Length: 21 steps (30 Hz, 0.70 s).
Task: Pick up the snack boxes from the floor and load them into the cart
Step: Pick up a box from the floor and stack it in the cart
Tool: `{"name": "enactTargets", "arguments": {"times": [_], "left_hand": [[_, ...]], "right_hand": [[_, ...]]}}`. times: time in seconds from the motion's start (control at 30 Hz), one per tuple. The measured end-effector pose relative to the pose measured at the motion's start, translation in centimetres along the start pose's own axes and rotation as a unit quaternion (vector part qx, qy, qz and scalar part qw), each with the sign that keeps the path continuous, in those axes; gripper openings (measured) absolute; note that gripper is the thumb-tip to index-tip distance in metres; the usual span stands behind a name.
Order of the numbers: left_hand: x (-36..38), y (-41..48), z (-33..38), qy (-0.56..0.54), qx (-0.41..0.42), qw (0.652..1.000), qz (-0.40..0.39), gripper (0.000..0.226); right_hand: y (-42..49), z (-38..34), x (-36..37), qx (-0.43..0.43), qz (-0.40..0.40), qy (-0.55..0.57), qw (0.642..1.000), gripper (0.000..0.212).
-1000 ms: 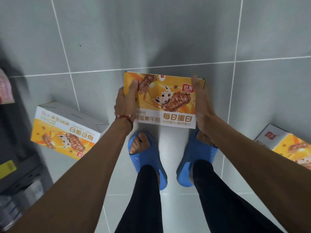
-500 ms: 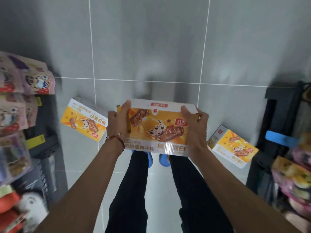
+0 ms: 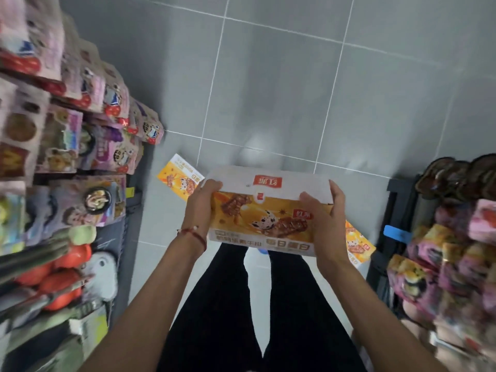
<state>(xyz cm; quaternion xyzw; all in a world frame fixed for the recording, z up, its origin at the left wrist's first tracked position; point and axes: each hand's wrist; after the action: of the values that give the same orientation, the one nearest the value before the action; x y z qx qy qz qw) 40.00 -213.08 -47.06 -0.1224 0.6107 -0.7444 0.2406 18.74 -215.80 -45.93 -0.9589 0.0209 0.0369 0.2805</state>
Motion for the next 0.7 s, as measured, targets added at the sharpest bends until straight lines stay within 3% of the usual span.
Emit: {"name": "enactTargets", "arguments": {"times": [0.2,0.5,0.7], "left_hand": [[-3.5,-7.6,-1.5,-0.053,0.040,0.998,0.020,0.012],[-4.2,-17.4,-8.1,-0.225,0.082,0.970,0.038,0.005],[-4.8,-21.2,-14.6,-0.345,0.093,0.930,0.082,0.021]], "right_hand": [[-3.5,-3.1,0.0,-0.019,-0.080,-0.005,0.997,0.072],[-6.4,-6.8,-1.6,-0.060,-0.253,0.010,0.965,0.068],[-9.4,-8.8,-1.8,-0.076,-0.377,-0.025,0.923,0.067]]}}
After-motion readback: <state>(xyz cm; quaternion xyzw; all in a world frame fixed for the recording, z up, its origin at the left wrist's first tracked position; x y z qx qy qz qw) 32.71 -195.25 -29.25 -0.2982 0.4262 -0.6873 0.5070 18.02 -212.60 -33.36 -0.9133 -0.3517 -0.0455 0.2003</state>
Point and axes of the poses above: each hand's wrist, its own y-axis towards the middle knuckle, its own x-axis out of the palm, z = x × y, and after that the axes turned 14 degrees about -x, right-handed
